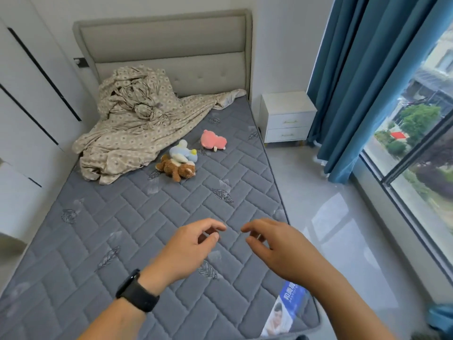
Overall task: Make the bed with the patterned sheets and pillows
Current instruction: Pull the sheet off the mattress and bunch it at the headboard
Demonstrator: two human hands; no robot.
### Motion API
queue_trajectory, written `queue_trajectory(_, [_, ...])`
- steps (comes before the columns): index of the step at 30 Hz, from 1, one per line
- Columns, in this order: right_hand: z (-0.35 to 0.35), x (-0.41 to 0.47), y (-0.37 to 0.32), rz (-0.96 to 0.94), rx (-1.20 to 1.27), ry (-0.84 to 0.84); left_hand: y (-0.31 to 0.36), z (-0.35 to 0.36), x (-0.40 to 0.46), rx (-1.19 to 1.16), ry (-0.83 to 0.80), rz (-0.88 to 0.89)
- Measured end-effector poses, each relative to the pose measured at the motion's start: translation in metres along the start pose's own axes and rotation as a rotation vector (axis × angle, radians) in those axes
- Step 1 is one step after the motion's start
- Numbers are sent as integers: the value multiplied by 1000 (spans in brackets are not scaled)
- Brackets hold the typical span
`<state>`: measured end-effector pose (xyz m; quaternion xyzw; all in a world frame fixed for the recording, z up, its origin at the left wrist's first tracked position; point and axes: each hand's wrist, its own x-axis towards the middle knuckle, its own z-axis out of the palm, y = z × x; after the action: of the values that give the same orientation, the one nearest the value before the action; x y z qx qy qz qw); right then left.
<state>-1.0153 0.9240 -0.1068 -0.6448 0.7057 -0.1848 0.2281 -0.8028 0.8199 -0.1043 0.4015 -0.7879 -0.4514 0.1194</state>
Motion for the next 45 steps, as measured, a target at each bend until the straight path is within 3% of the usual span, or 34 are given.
queue_trajectory(4, [-60, -22, 59, -36, -70, -21, 52, 68, 16, -108, 80, -56])
queue_trajectory(9, [-109, -29, 114, -62, -69, -11, 106, 116, 45, -25, 145, -20])
queue_trajectory(18, [-135, -41, 189, -109, 8, -63, 105, 168, 76, 67, 69, -181])
queue_trajectory(24, [-164, 0, 272, -201, 42, -4, 132, 215, 126, 36, 243, -348])
queue_trajectory(28, [-219, 15, 326, -318, 17, -63, 210, 279, 181, -163, 424, -334])
queue_trajectory(31, [-260, 28, 359, -360, -58, -86, 258, 315, 229, -191, 386, -259])
queue_trajectory(33, [-278, 39, 375, -382, -50, -70, 273, 324, 256, -143, 351, -243])
queue_trajectory(41, [-310, 97, 403, -471, -140, -164, 288, 300, 324, -125, 461, -279])
queue_trajectory(45, [-301, 146, 405, -586, -180, -218, 263, 305, 346, -148, 484, -356])
